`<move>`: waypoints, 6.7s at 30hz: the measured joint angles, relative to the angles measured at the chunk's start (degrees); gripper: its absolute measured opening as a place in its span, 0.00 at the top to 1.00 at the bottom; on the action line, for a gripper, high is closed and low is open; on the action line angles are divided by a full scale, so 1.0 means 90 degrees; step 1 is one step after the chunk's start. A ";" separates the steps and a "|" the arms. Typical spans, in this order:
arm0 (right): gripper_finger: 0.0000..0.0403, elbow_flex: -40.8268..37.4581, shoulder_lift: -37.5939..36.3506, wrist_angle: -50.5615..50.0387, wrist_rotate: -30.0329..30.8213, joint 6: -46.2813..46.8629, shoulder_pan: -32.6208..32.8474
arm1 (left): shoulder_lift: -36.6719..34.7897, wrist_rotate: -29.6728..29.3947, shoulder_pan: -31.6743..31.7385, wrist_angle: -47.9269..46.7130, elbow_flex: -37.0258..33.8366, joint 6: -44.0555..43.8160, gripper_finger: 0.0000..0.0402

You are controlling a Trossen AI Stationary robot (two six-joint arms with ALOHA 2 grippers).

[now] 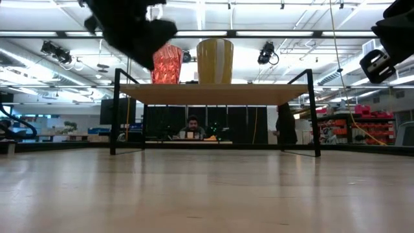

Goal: Stack small to large cups/mugs on shelf
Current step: Put the yellow mug on the shelf, then put the purple cup on the shelf

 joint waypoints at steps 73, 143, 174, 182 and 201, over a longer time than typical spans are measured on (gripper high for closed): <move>0.92 0.0007 -0.0002 -0.0031 0.0053 -0.0241 0.0002 | 0.1666 -0.1569 0.1104 1.0472 0.0291 0.8008 0.98; 0.92 0.0007 -0.0002 -0.0067 0.0050 -0.0211 0.0002 | 0.1661 -0.2410 0.1560 1.0581 0.0293 0.8330 0.97; 0.92 0.0007 0.0000 -0.0087 0.0002 -0.0209 0.0002 | 0.1661 -0.3094 0.1526 1.0581 0.0293 0.8507 0.98; 0.92 0.0007 -0.0002 -0.0087 0.0002 -0.0206 0.0002 | 0.1635 -0.3088 0.1187 1.0565 0.0293 0.8521 0.92; 0.92 0.0007 0.0005 -0.0087 -0.0145 -0.0091 0.0002 | -0.0051 -0.3221 -0.1282 1.0583 0.0298 1.0691 0.89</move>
